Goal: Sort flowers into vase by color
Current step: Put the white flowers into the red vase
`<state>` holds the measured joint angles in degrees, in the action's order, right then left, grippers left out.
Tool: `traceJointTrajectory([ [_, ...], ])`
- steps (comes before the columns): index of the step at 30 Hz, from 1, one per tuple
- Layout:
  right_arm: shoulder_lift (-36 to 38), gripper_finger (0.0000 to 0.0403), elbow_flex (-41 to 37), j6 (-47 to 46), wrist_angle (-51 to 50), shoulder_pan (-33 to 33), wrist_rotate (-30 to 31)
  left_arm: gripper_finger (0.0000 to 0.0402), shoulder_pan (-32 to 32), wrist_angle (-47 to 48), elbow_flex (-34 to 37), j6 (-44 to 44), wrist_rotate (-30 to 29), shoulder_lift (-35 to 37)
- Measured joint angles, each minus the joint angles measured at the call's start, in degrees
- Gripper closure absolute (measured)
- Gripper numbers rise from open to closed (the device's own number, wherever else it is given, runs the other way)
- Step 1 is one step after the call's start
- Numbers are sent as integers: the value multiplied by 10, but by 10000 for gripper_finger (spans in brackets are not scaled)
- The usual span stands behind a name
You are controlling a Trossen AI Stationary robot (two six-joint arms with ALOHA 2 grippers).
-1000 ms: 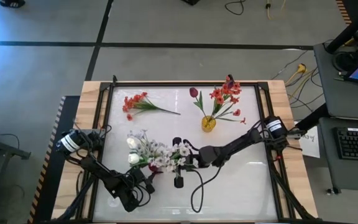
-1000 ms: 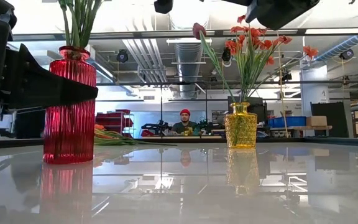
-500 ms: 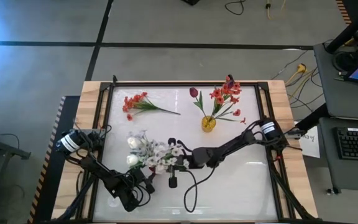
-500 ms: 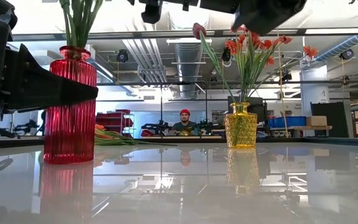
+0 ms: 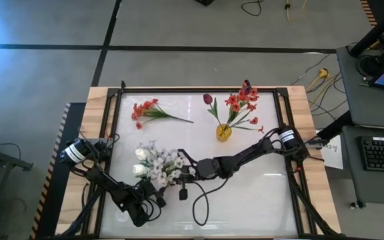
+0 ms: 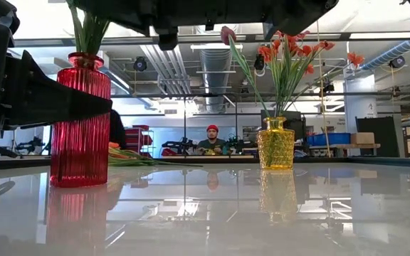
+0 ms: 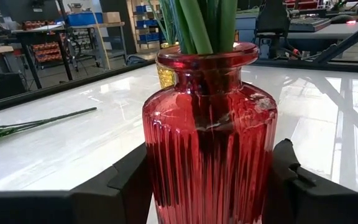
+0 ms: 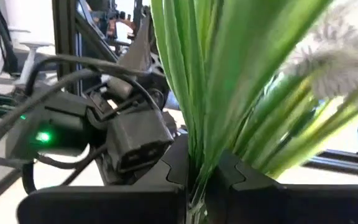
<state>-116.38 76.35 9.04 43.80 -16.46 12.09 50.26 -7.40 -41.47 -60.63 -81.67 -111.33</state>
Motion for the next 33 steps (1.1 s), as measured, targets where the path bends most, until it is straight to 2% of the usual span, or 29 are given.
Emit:
traceJointTrajectory([
  [9, 0, 373, -1, -1, -7, -1, 0, 203, 0, 0, 0, 0, 0, 0],
  [19, 3, 262, -1, -31, -29, -3, -1, 203, 1, 0, 0, -1, 0, 0],
  [24, 17, 228, -1, -32, -48, -8, 2, 203, 2, 1, 1, -1, 0, 0],
  [28, 26, 219, -2, -32, -78, -16, 21, 203, 2, -2, 4, -1, -2, 0],
  [33, 37, 226, 1, -20, -77, -28, 31, 203, 2, -2, 4, -1, -2, 0],
])
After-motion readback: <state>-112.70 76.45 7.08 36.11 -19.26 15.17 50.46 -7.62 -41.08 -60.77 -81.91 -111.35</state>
